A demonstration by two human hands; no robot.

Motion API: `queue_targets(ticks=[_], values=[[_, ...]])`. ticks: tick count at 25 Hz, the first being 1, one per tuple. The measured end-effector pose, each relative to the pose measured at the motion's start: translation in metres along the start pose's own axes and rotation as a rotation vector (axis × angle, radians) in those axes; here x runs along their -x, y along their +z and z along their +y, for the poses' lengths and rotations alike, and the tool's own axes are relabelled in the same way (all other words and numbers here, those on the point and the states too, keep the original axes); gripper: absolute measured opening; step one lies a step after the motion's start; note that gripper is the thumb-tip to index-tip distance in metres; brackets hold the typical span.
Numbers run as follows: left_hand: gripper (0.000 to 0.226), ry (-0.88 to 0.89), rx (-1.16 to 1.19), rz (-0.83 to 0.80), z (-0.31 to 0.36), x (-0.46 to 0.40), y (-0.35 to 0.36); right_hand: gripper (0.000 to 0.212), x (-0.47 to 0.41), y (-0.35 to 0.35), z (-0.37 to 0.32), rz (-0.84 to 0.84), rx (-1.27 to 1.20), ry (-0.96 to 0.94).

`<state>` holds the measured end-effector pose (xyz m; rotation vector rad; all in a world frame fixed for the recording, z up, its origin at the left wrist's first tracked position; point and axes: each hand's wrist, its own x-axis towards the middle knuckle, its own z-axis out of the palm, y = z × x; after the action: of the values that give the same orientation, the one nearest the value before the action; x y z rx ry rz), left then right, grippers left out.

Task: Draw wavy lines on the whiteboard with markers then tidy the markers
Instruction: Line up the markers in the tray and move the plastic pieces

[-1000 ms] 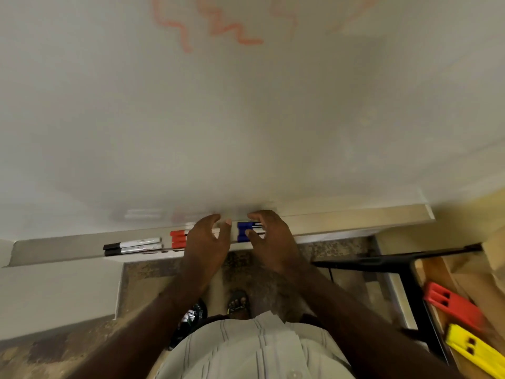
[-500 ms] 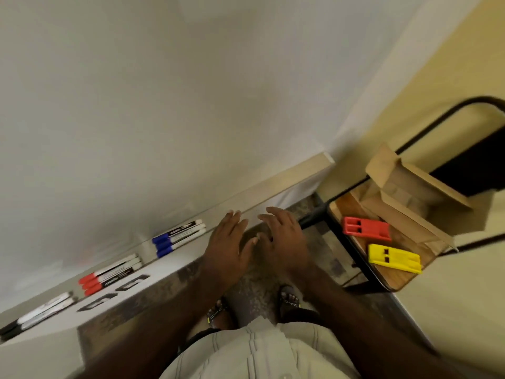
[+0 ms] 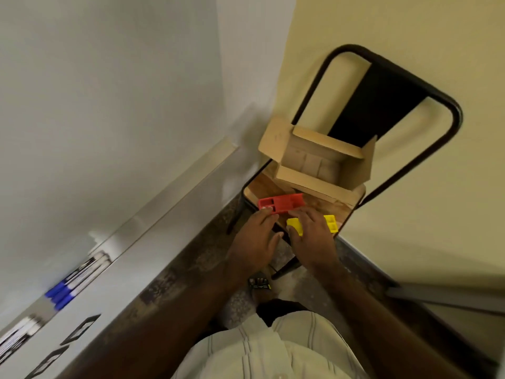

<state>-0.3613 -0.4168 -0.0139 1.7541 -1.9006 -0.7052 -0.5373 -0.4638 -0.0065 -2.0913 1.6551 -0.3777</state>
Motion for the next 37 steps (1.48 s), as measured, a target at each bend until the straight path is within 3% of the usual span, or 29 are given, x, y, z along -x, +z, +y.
queue_targets(ticks=[5,10,14,20,25,30,37], values=[[0.036,0.064,-0.099,-0.143,0.022,-0.033,0.042,0.031,0.003,-0.027,0.062,-0.051,0.031,0.134],[0.03,0.063,-0.187,-0.162,0.031,-0.045,0.07,0.032,-0.002,-0.029,0.102,-0.201,0.146,0.177],[0.024,0.067,-0.289,-0.176,0.027,-0.052,0.089,0.022,-0.009,-0.024,0.114,-0.216,0.186,0.126],[0.02,0.123,-0.346,-0.161,0.013,-0.05,0.094,0.026,-0.013,-0.022,0.111,-0.21,0.215,0.06],[0.007,0.161,-0.225,0.056,-0.004,-0.012,0.06,0.023,-0.012,-0.01,0.073,-0.189,0.234,-0.094],[0.019,0.012,-0.169,0.216,-0.051,0.038,0.014,0.039,-0.022,0.02,0.008,-0.192,0.29,-0.314],[0.027,-0.22,-0.133,0.416,-0.119,0.101,-0.073,0.03,-0.053,0.074,-0.126,-0.18,0.16,-0.704]])
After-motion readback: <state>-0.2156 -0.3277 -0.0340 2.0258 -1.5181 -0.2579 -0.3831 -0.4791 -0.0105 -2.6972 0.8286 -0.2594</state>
